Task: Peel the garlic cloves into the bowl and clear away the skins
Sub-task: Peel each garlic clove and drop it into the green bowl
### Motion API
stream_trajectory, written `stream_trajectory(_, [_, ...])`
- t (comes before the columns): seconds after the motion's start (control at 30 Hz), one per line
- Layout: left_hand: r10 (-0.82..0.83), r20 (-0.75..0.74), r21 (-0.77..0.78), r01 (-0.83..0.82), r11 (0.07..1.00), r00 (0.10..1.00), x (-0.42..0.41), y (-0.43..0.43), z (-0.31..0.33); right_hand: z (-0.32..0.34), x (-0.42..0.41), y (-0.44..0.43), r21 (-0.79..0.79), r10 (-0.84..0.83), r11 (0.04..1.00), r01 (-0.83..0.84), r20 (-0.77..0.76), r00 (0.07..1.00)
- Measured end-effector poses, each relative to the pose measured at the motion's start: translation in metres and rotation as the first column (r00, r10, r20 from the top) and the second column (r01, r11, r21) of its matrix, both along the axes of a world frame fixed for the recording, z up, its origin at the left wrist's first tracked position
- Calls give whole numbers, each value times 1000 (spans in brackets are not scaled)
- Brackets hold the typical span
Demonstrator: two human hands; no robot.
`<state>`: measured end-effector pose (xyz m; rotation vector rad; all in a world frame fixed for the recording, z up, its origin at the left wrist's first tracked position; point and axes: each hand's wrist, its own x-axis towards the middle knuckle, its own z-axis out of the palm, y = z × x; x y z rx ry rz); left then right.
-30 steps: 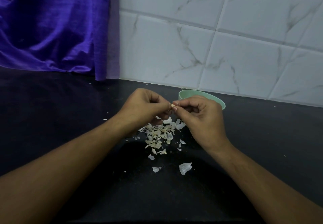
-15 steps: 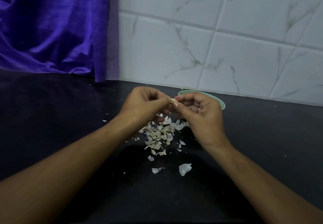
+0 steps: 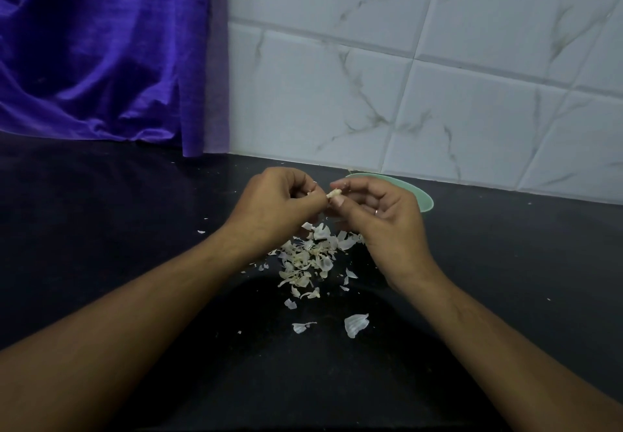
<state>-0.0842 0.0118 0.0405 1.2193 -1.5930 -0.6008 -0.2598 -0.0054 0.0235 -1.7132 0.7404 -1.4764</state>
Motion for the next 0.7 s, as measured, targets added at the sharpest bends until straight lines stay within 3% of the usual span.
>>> stream_trajectory(0.13, [44,60,27,-45,999,997,7,-2,-2,7,-2,2,77,31,996,-39,107,994])
stream_trajectory(0.7, [-33,85,-36,36,999,996,14,-7,-1,12,-4,4,202,54,976,-79,123,991])
